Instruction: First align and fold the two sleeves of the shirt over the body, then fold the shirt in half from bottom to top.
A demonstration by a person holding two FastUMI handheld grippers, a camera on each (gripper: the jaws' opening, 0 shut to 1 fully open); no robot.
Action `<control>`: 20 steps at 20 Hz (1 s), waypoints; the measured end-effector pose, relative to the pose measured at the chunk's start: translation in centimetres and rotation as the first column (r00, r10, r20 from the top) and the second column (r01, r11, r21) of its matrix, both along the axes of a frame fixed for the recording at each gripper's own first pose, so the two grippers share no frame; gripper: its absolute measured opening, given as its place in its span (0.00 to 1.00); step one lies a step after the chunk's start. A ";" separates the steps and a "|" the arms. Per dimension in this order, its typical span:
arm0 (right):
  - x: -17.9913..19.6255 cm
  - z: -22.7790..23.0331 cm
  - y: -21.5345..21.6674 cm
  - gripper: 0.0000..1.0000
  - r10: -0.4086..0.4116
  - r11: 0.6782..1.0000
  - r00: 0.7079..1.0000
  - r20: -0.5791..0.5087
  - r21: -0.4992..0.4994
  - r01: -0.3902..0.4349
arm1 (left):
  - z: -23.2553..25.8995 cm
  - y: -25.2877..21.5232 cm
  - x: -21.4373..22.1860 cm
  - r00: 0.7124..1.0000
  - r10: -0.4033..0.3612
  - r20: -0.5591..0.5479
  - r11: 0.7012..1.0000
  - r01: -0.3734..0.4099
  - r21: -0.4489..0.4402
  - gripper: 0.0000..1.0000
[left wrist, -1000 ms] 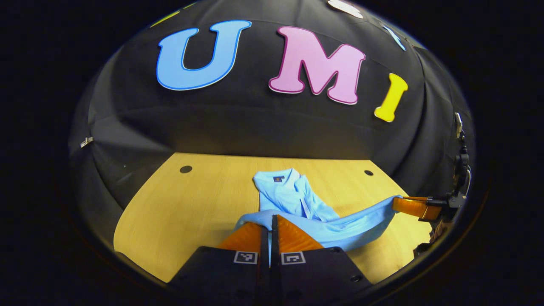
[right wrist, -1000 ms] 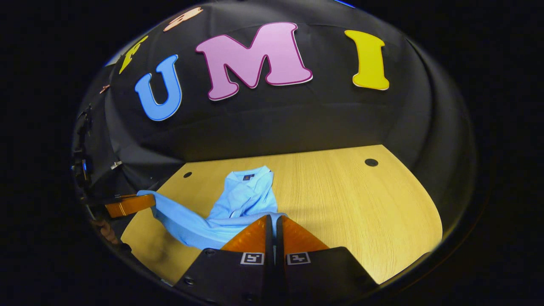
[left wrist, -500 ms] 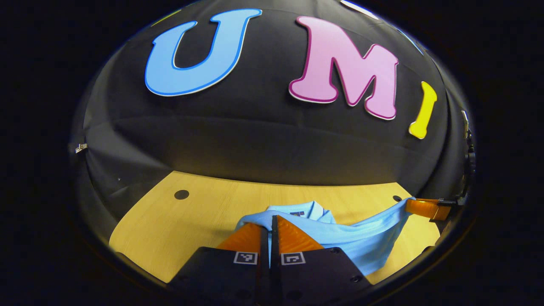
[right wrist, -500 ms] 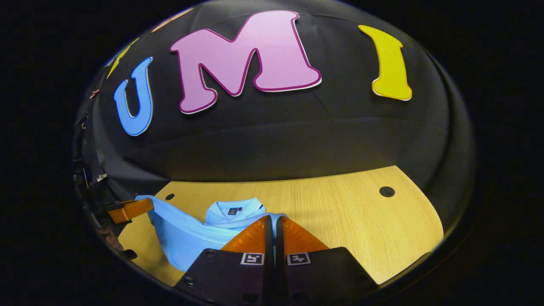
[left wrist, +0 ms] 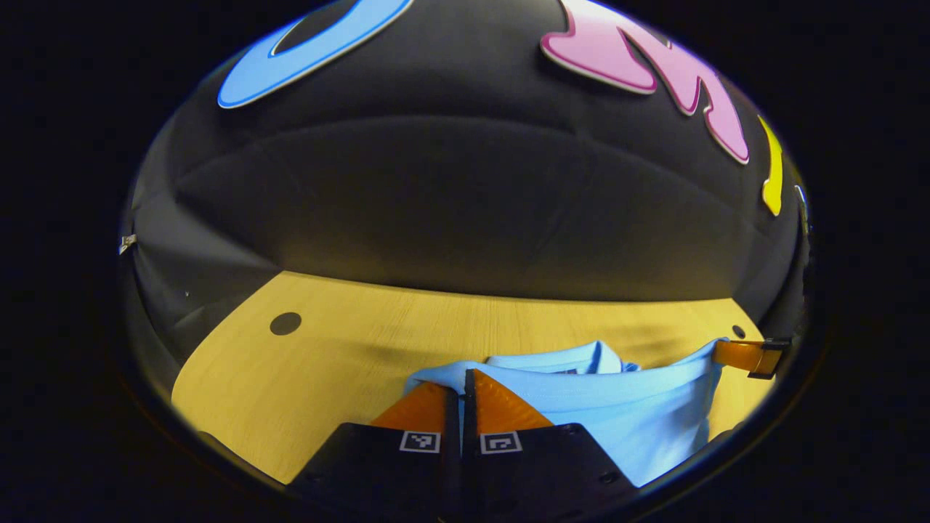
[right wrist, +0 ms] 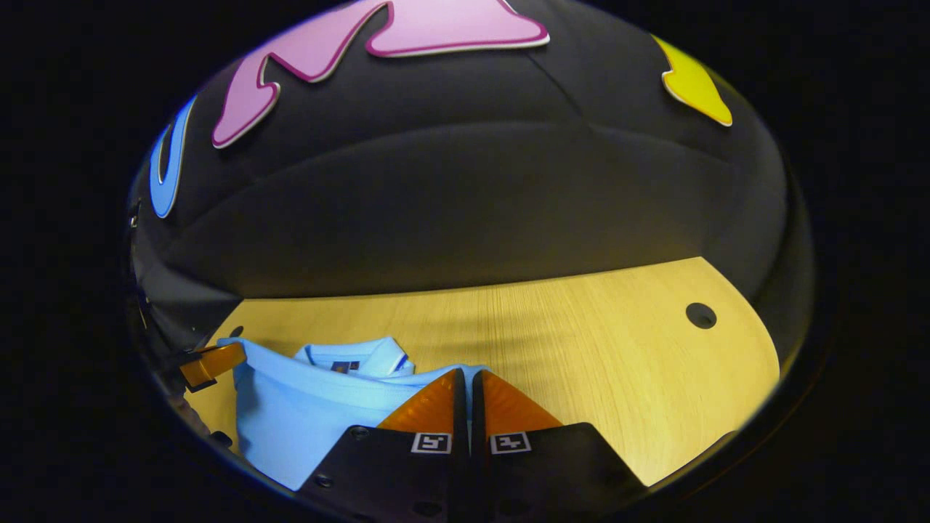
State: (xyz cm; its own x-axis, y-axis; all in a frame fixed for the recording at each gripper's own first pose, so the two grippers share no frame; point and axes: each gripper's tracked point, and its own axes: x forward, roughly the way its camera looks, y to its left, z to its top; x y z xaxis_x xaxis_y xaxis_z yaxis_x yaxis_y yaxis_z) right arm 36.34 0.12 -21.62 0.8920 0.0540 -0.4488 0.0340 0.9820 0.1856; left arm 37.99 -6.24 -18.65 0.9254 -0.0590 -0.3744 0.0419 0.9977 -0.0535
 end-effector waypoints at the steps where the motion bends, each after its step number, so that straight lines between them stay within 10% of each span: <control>1: 0.7 -1.1 0.1 0.05 -0.005 1.000 1.000 -0.013 0.001 0.005 | -0.8 0.2 0.5 1.000 0.010 -0.011 1.000 -0.010 -0.004 0.06; 20: 2.2 -5.6 1.0 0.07 -0.030 1.000 0.994 -0.108 0.000 0.031 | -5.8 0.5 1.4 0.992 0.048 -0.120 0.997 -0.040 0.064 0.16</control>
State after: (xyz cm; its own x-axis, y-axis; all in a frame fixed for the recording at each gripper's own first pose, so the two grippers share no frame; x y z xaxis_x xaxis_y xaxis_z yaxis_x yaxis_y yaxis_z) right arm 38.51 1.10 -27.24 0.8396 0.0282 -0.5425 0.0838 0.9800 0.1806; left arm 39.44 -5.71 -24.42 0.8739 0.0075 -0.4860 -0.0053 1.0000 0.0060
